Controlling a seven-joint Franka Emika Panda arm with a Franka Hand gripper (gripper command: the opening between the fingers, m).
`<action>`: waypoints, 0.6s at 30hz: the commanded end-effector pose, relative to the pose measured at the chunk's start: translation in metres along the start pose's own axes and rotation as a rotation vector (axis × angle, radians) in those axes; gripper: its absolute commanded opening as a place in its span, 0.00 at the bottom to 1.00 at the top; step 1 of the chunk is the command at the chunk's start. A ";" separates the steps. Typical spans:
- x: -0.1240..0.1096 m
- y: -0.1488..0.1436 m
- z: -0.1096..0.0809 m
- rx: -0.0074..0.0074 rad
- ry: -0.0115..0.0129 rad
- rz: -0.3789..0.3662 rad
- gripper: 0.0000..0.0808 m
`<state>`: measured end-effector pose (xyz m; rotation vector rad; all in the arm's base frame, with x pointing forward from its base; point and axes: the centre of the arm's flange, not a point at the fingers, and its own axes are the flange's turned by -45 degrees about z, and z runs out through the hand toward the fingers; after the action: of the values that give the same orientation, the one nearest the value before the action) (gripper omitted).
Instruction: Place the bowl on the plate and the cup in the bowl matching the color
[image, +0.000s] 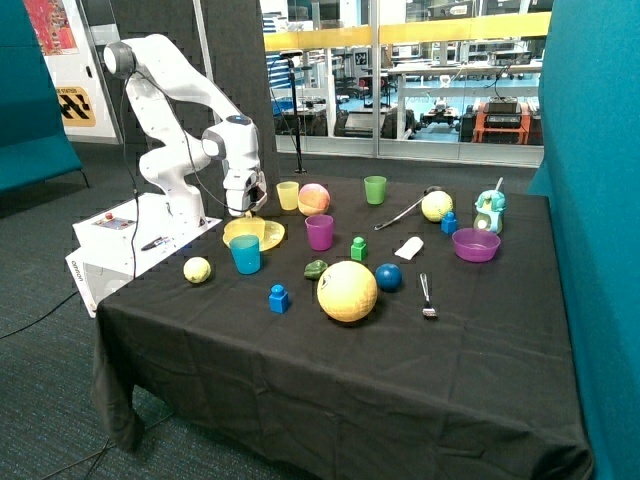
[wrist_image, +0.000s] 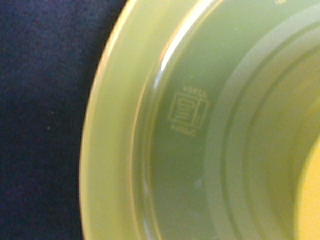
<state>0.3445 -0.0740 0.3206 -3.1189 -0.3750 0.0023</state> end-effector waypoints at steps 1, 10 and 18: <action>-0.001 -0.002 -0.001 -0.0004 0.0014 -0.006 0.81; 0.006 -0.019 -0.020 -0.0005 0.0014 -0.065 0.80; 0.020 -0.043 -0.054 -0.0005 0.0014 -0.110 0.67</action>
<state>0.3468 -0.0473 0.3501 -3.1048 -0.4959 -0.0109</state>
